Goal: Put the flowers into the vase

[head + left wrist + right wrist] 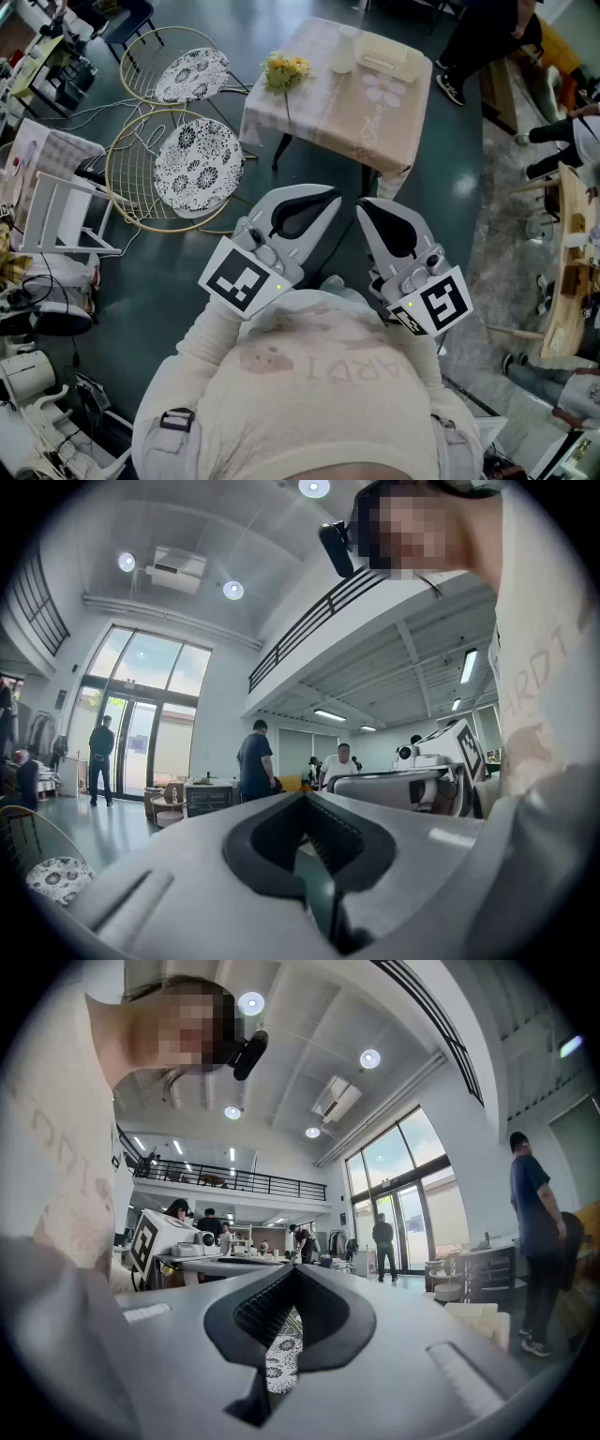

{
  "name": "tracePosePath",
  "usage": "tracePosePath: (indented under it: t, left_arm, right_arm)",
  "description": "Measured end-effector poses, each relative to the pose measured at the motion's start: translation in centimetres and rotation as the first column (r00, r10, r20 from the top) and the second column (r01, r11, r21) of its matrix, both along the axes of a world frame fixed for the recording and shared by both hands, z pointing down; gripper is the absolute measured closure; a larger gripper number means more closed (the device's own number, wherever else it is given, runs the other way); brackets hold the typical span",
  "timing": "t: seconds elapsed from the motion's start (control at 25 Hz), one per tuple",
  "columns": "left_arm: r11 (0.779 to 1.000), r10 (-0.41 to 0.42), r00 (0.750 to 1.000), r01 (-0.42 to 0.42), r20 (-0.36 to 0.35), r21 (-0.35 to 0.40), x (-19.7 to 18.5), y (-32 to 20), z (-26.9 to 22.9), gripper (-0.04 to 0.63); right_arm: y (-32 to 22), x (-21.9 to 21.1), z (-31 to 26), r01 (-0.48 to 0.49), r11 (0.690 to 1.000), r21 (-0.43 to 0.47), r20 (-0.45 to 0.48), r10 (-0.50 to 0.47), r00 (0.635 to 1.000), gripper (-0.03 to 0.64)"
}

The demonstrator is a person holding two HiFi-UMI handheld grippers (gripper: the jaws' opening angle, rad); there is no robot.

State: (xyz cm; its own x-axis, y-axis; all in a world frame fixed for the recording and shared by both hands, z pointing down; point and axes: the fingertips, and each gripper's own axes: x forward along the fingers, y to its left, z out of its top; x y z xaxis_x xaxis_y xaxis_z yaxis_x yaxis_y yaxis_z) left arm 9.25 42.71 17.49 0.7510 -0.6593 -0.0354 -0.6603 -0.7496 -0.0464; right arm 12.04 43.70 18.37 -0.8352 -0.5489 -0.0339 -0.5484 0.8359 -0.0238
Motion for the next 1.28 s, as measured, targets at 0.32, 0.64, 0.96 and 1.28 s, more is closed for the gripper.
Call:
tracePosePath:
  t: [0.32,0.64,0.96,1.28]
  left_arm:
    - [1.0,-0.001,1.0,0.001,0.002,0.002,1.0,-0.9,0.2,0.595]
    - [1.0,-0.01,1.0,0.01,0.008,-0.004,2.2,-1.4,0.1,0.595]
    - [0.999,-0.037,0.999,0.037,-0.002,-0.002,4.3,-1.2,0.2,0.595]
    - [0.992,-0.109,0.991,0.104,-0.071,-0.067,4.9,-1.6,0.6,0.595]
  right_arm:
    - [-0.8,0.8,0.1,0.009,1.0,0.003,0.009,-0.009,1.0,0.591]
    - [-1.3,1.9,0.0,0.02,1.0,0.001,0.011,-0.02,1.0,0.591]
    - [-1.2,4.3,0.6,0.023,1.0,-0.019,0.024,-0.023,0.999,0.591]
    - [-1.3,6.5,1.0,0.037,0.999,-0.035,0.056,-0.035,0.998,0.589]
